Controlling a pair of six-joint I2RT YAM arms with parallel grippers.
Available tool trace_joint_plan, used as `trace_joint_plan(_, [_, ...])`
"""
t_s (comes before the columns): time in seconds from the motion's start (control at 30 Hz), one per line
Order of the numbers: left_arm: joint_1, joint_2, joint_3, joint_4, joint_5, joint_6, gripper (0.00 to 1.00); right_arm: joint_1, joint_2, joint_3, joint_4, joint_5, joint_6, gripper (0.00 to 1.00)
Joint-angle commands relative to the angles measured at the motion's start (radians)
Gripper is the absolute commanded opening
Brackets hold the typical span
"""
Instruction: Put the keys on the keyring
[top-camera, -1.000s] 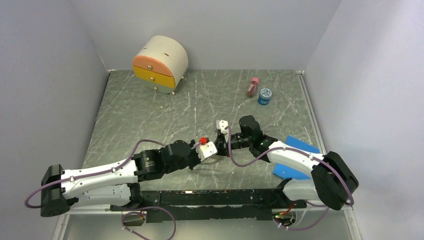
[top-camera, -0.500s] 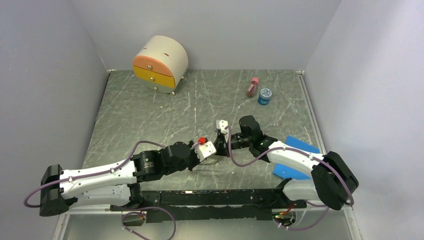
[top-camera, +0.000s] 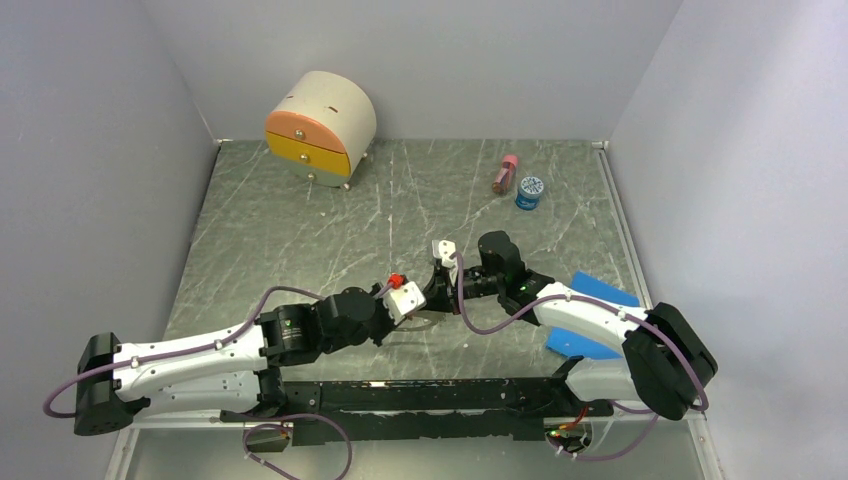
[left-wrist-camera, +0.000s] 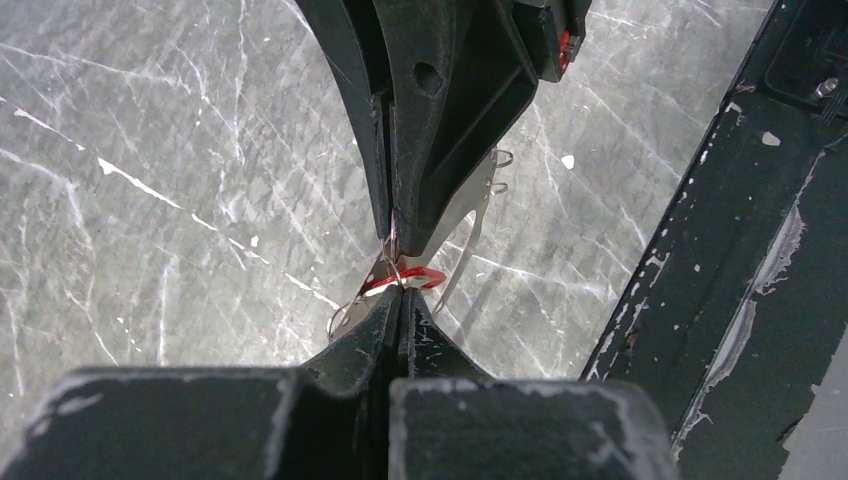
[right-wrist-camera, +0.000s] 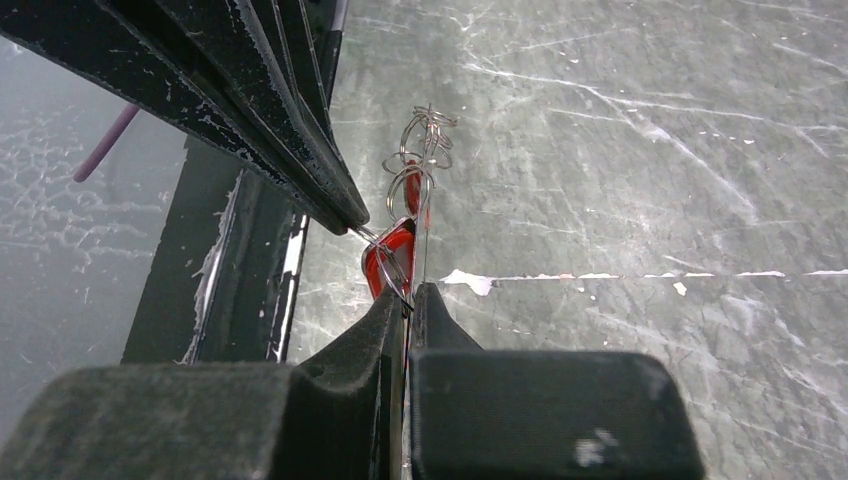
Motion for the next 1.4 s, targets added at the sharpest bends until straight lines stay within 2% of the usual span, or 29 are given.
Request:
trace_joint_plan(0.0, [-0.013,0.004,-0.007,-0.038,0.027,-0.065,0.04,-0.008,-0.021,0.016,0.099,-0.010,0.005,0.00])
trace_joint_plan(0.1, [-0.013,0.000,-0.004,-0.048,0.018,-0.076,0.13,-0.007,-0.025,0.013,0.097,-0.007,0.000,0.00])
trace_joint_plan(0.23, [-0.013,-0.036,0.005,-0.050,0.003,-0.092,0.36,-0.007,-0.027,0.013,0.097,-0.009,0.000,0.00])
trace_joint_plan(0.43, [-0.013,-0.152,0.005,-0.022,-0.047,-0.131,0.60,-0.007,-0.026,0.017,0.096,-0.015,0.004,0.00])
trace_joint_plan(0.6, [-0.011,-0.197,0.013,0.029,-0.141,-0.177,0.71,-0.008,-0.029,0.017,0.092,-0.015,0.001,0.00])
trace_joint_plan(0.67, [-0.004,-0.168,0.055,-0.017,-0.213,-0.230,0.70,-0.008,-0.029,0.021,0.086,-0.014,0.003,0.00])
trace_joint_plan(0.73, [0.012,-0.104,0.109,-0.081,-0.225,-0.273,0.71,-0.008,-0.029,0.019,0.086,-0.015,0.002,0.00])
trace_joint_plan(0.83, [0.057,-0.035,0.160,-0.122,-0.152,-0.316,0.70,-0.008,-0.026,0.018,0.089,-0.013,0.004,0.00])
trace_joint_plan(0.97, [0.158,0.013,0.182,-0.141,0.032,-0.345,0.59,-0.007,-0.021,0.018,0.091,-0.012,0.008,0.00])
trace_joint_plan(1.13, [0.246,0.018,0.167,-0.115,0.240,-0.348,0.55,-0.008,-0.020,0.017,0.088,-0.010,0.010,0.00])
trace_joint_plan(1.23, [0.257,0.027,0.158,-0.101,0.311,-0.341,0.50,-0.007,-0.024,0.014,0.089,-0.012,0.009,0.00])
trace_joint_plan(1.3, [0.260,0.037,0.153,-0.094,0.330,-0.341,0.42,-0.008,-0.022,0.013,0.091,-0.011,0.009,0.00])
trace_joint_plan(1.37, [0.262,0.046,0.150,-0.094,0.342,-0.334,0.40,-0.008,-0.020,0.022,0.081,-0.011,0.008,0.00])
